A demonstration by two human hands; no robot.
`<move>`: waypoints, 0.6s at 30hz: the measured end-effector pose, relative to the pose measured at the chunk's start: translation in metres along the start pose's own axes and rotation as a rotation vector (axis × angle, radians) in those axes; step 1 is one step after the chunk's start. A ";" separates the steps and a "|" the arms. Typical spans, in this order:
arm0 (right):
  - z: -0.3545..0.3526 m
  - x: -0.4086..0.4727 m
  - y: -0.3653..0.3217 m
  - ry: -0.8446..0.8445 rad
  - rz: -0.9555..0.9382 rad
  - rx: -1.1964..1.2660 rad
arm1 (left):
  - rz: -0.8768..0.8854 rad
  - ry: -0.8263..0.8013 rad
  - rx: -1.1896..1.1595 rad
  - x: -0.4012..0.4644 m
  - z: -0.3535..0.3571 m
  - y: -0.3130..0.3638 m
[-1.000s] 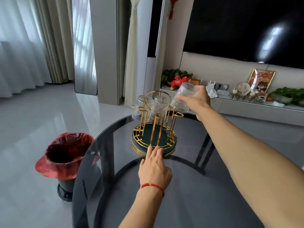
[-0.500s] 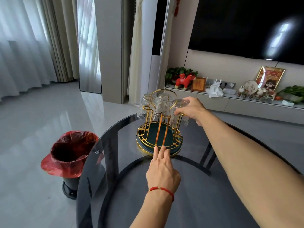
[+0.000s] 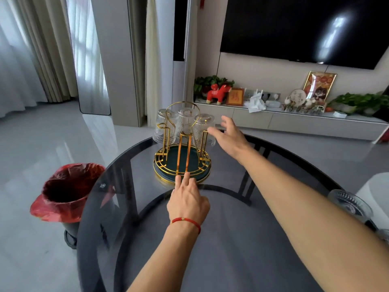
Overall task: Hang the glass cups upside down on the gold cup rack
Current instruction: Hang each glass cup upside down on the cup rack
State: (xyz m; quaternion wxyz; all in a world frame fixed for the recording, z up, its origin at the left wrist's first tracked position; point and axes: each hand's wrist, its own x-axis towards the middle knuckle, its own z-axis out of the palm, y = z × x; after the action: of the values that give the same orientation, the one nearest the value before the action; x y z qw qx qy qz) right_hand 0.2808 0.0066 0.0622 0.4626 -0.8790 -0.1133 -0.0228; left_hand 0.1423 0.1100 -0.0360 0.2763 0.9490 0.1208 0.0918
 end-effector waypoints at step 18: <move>-0.131 -0.289 0.093 0.646 -0.296 -0.543 | 0.408 -0.372 -0.306 -0.126 0.033 0.101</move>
State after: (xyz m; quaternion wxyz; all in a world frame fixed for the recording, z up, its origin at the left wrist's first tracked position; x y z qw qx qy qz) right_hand 0.0283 -0.2028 0.0199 0.2187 -0.8906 -0.0774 -0.3913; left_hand 0.0484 -0.0245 -0.0221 0.4092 0.9016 -0.1398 -0.0127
